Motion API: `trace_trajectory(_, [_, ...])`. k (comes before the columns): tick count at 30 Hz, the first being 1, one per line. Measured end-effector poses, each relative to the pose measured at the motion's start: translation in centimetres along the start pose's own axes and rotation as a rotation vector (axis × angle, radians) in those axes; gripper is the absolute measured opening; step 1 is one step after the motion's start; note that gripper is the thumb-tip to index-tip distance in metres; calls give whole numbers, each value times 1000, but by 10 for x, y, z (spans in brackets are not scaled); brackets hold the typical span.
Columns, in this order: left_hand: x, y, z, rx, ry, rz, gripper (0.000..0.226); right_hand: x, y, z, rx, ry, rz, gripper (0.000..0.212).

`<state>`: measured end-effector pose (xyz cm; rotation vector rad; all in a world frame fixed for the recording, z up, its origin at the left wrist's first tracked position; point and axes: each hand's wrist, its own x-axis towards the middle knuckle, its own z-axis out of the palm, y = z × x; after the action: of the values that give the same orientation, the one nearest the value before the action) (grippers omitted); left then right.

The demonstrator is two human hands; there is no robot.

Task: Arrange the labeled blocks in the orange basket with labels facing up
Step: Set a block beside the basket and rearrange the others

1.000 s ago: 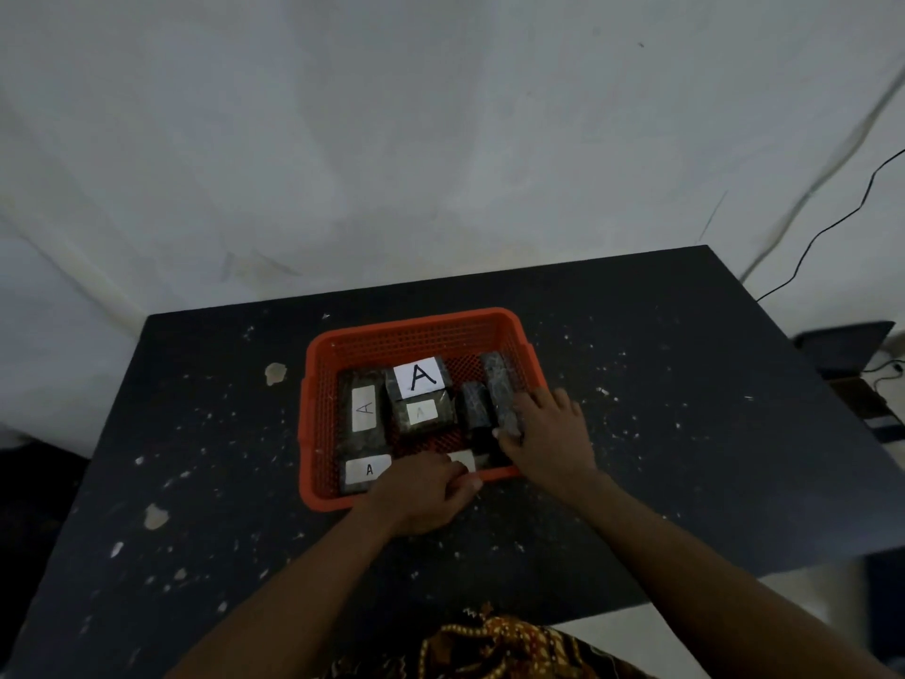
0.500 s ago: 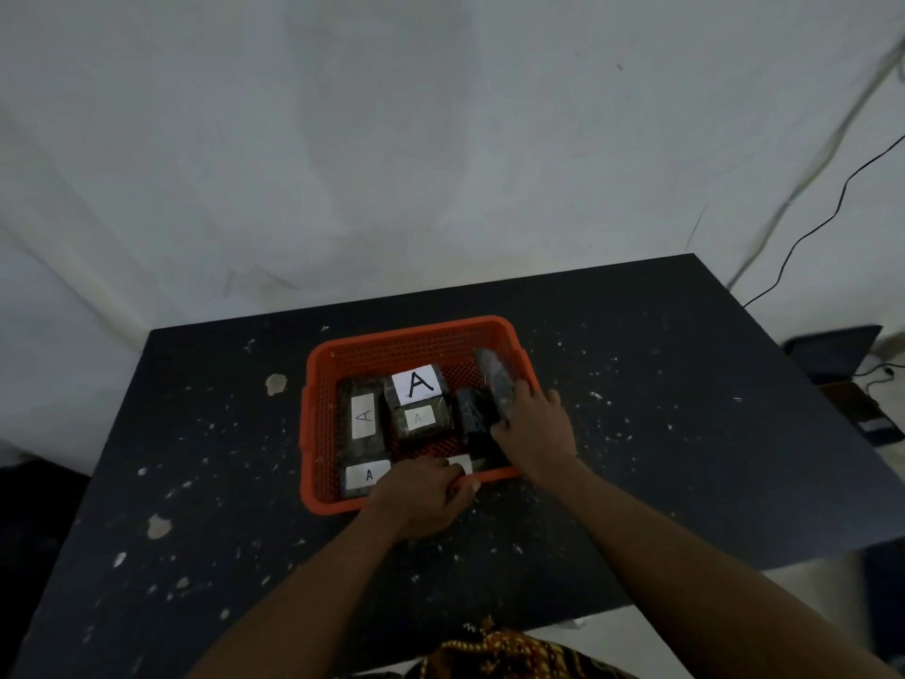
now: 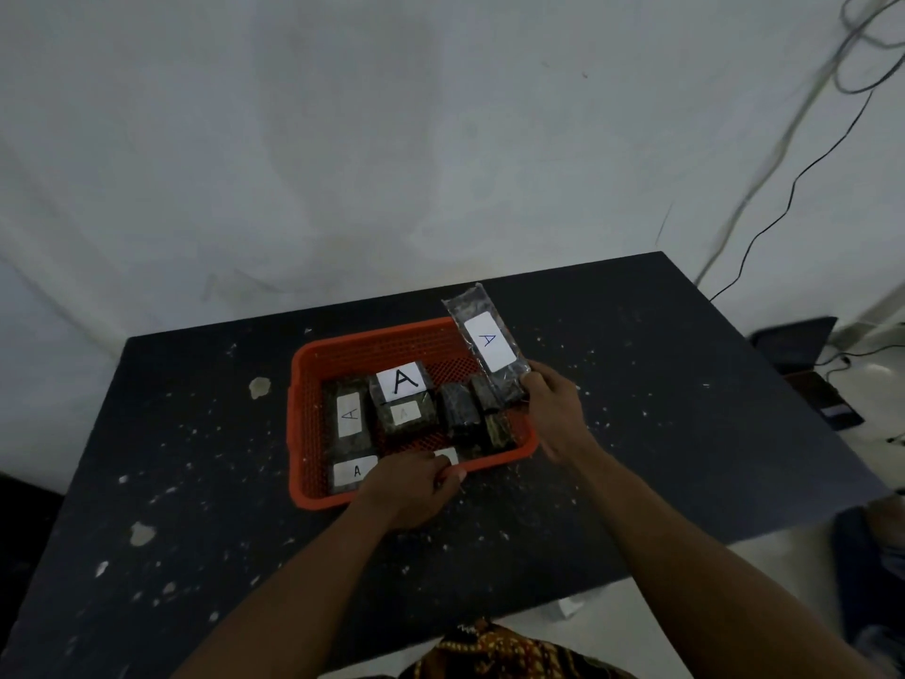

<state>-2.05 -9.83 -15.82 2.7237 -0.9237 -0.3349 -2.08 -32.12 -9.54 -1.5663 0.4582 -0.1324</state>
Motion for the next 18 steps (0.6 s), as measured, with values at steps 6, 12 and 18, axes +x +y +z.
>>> trace_trajectory(6, [1,0,1,-12,-12,-7,60,-1,8,-6,92,57,17,23])
trace_trajectory(12, [11,1,-3,-43,-67,-21,64,12,7,-47,176,365,69,11])
trace_trajectory(18, [24,21,1,-96,-124,9,57,16,46,-104,-141,458,129,17])
